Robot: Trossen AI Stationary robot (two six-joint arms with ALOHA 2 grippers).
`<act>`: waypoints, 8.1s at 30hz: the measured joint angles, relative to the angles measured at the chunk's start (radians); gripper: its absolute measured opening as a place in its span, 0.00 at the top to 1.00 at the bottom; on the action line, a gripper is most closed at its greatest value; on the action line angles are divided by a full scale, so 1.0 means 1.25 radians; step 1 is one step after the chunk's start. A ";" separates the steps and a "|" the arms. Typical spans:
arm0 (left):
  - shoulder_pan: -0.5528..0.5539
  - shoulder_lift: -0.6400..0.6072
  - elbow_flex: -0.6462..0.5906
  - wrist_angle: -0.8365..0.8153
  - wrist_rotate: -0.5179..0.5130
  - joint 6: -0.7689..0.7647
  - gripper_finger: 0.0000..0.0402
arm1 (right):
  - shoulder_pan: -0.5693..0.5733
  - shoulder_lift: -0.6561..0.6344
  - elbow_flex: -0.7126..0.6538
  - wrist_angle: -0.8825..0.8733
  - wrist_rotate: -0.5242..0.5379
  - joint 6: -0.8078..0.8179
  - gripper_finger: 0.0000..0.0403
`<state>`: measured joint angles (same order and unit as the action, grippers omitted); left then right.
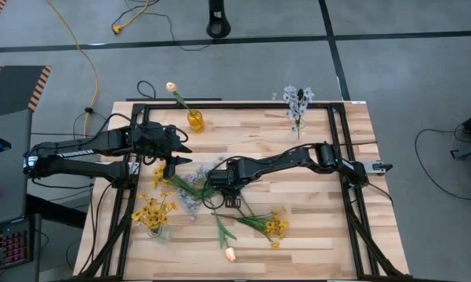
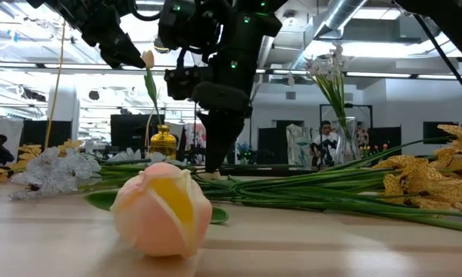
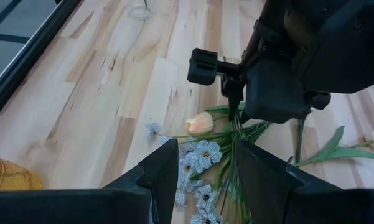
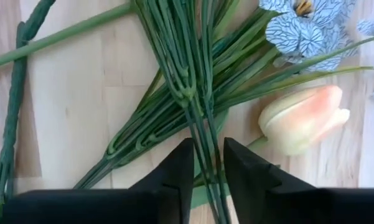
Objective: Sort flowers into vase by color
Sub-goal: Put the left white flowers into the top transparent vase
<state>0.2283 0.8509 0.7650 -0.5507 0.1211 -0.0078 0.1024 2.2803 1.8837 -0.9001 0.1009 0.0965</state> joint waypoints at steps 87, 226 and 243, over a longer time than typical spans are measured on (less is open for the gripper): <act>0.000 0.000 0.001 0.036 -0.004 0.000 0.64 | 0.109 -0.947 -0.479 0.090 0.556 0.019 0.94; 0.000 0.000 0.001 0.086 -0.085 -0.033 0.64 | -0.337 -1.123 -1.475 1.592 0.468 -0.223 0.41; 0.000 0.000 0.001 0.075 -0.085 -0.033 0.64 | -0.218 -1.123 -1.281 1.216 0.706 -0.251 0.41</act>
<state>0.2282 0.8509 0.7658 -0.4572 0.0154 -0.0490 -0.1697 0.8764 0.2826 0.6204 0.9833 -0.2176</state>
